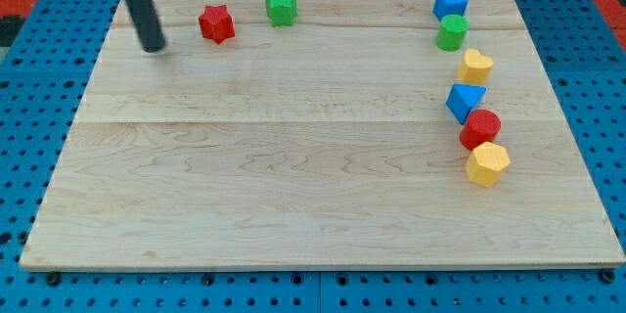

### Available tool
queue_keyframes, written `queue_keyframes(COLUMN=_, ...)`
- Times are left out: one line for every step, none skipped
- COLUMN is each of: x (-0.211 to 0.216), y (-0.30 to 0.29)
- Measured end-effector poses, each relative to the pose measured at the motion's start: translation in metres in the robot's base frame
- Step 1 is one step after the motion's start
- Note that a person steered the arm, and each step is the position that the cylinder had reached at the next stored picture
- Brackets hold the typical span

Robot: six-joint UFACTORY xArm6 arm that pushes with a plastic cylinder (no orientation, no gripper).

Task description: Slide the red star parallel to the triangle

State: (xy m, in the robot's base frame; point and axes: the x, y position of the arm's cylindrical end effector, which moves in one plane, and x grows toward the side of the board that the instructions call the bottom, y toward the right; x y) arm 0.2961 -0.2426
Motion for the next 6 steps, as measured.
queue_keyframes(x=-0.079, y=-0.024)
queue_keyframes(x=-0.089, y=0.023)
queue_keyframes(x=-0.008, y=0.108)
queue_keyframes(x=0.043, y=0.177)
queue_keyframes(x=0.021, y=0.13)
queue_keyframes(x=0.008, y=0.175)
